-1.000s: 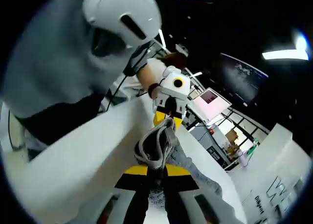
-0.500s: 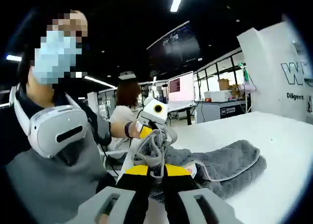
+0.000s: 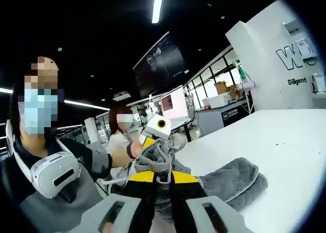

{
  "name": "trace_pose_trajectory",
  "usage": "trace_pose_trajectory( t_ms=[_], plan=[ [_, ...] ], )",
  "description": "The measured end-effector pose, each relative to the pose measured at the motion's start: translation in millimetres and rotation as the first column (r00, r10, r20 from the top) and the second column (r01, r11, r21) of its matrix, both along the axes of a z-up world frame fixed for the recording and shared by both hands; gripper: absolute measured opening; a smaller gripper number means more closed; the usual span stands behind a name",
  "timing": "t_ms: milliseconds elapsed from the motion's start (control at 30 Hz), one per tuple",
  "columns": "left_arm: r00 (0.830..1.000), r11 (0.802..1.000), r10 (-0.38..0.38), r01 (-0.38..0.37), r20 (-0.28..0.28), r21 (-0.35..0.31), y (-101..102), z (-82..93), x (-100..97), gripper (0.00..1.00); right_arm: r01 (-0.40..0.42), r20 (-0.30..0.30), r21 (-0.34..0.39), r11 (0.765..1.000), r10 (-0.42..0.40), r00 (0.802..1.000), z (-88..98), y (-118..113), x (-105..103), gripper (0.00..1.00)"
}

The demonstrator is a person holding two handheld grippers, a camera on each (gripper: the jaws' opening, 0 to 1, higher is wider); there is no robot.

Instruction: Fold the towel on the table until its edges align and the towel forms a compact rectangular stack.

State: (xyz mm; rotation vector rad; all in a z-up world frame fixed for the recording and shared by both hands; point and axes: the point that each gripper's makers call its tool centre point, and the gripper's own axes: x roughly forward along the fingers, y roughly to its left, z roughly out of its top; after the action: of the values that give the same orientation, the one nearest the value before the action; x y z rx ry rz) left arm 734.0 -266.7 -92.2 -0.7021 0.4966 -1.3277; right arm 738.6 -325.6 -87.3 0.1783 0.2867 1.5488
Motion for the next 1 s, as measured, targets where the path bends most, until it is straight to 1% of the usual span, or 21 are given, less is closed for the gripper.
trace_pose_trajectory(
  t_ms=[100,167,200,267,300,333,367,433,500,533,567,600,633,667,700,733,867,933,1000],
  plan=[
    [1.0,1.0,-0.002,0.002,-0.024,-0.005,4,3.4,20.7,0.1,0.015,0.001,-0.015,1.0,-0.015,1.0,0.3,5,16,0.1],
    [0.999,1.0,-0.03,0.03,-0.023,0.0,5,4.7,27.3,0.11,0.027,0.001,-0.022,0.999,-0.027,1.0,0.2,7,26,0.1],
    [0.999,1.0,-0.023,0.023,-0.032,0.004,6,4.8,36.5,0.11,0.037,-0.003,-0.031,0.999,-0.037,0.999,-0.6,9,35,0.1],
    [0.999,1.0,-0.018,0.018,-0.028,0.017,7,3.5,47.3,0.11,0.058,0.0,-0.034,0.998,-0.058,0.998,-0.7,11,46,0.1],
    [0.999,1.0,-0.015,0.016,-0.035,0.025,12,2.7,60.5,0.11,0.068,0.0,-0.047,0.997,-0.068,0.998,-2.5,13,53,0.1],
    [0.999,1.0,-0.013,0.014,-0.038,0.028,13,1.7,65.3,0.11,0.08,0.007,-0.053,0.995,-0.08,0.997,-3.3,12,63,0.1],
    [0.999,0.999,-0.007,0.009,-0.045,0.039,15,-1.3,74.0,0.11,0.087,0.003,-0.07,0.994,-0.087,0.996,-7.2,14,72,0.1],
    [0.999,0.996,0.019,-0.016,-0.033,0.089,19,-11.9,91.8,0.11,0.109,0.009,-0.098,0.989,-0.109,0.994,-15.3,15,85,0.1],
    [0.998,0.995,0.037,-0.031,-0.058,0.1,22,-19.8,106.8,0.11,0.123,0.011,-0.127,0.984,-0.122,0.992,-24.7,17,94,0.1],
    [0.997,0.993,0.041,-0.033,-0.065,0.113,23,-25.5,112.4,0.11,0.132,0.008,-0.133,0.982,-0.132,0.991,-29.5,16,107,0.1],
    [0.996,0.989,0.056,-0.047,-0.063,0.14,26,-33.0,120.9,0.12,0.137,0.002,-0.141,0.98,-0.138,0.99,-33.8,17,111,0.1],
    [0.995,0.985,0.073,-0.062,-0.061,0.161,28,-39.7,128.2,0.12,0.145,-0.001,-0.159,0.977,-0.147,0.989,-41.3,17,116,0.1],
    [0.994,0.983,0.083,-0.07,-0.071,0.17,29,-45.0,133.6,0.12,0.156,0.008,-0.177,0.972,-0.157,0.988,-48.6,17,123,0.1],
    [0.993,0.981,0.09,-0.074,-0.08,0.181,29,-51.1,138.3,0.12,0.162,0.004,-0.192,0.968,-0.164,0.986,-56.1,17,129,0.1],
    [0.992,0.976,0.097,-0.079,-0.08,0.204,30,-58.3,142.8,0.12,0.162,-0.007,-0.202,0.966,-0.167,0.986,-62.5,18,133,0.1],
    [0.991,0.965,0.118,-0.099,-0.064,0.243,32,-67.9,149.9,0.12,0.167,-0.008,-0.209,0.964,-0.172,0.985,-68.2,18,139,0.1],
    [0.988,0.959,0.134,-0.111,-0.075,0.261,32,-82.0,161.0,0.12,0.185,-0.018,-0.244,0.952,-0.196,0.981,-89.9,16,159,0.1],
    [0.989,0.95,0.14,-0.12,-0.05,0.29,33,-89.9,167.0,0.12,0.194,-0.016,-0.252,0.948,-0.204,0.979,-97.1,16,165,0.1],
    [0.989,0.94,0.148,-0.133,-0.025,0.314,33,-96.6,171.2,0.12,0.203,0.011,-0.275,0.94,-0.208,0.978,-105.6,15,170,0.1]
  ],
)
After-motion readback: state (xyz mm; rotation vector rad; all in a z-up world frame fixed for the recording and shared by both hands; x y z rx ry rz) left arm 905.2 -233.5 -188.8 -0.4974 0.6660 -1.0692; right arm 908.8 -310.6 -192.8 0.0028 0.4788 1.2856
